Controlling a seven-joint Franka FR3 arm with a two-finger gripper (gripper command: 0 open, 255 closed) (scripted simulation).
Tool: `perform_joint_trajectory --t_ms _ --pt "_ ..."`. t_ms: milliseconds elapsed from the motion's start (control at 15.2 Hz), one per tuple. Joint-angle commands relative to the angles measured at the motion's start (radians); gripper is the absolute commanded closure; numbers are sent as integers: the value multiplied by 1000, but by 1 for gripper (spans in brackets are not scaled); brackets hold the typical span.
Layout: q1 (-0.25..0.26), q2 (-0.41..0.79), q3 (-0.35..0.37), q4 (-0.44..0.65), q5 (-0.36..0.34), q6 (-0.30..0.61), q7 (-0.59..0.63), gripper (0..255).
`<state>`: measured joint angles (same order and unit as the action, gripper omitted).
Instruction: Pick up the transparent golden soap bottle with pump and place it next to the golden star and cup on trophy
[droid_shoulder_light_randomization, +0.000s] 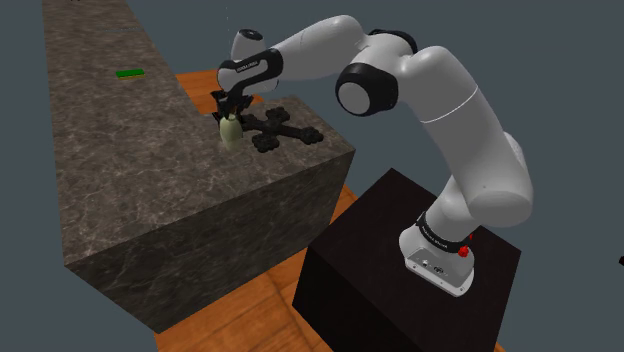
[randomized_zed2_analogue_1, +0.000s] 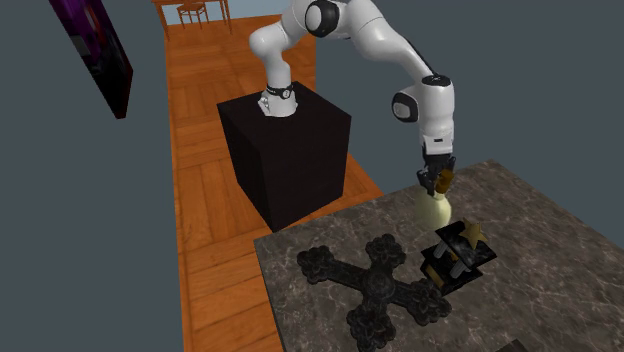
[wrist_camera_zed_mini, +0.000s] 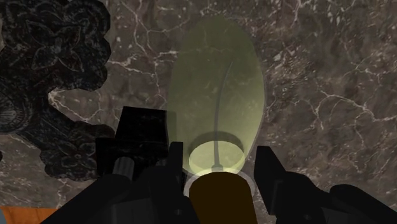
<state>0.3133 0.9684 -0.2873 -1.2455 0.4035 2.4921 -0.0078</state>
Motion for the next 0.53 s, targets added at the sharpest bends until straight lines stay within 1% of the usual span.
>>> perform_joint_trajectory --t_ms 0,462 --pt "-1 15 5 0 4 17 -2 255" --pt "-12 81 21 28 15 57 -10 255"
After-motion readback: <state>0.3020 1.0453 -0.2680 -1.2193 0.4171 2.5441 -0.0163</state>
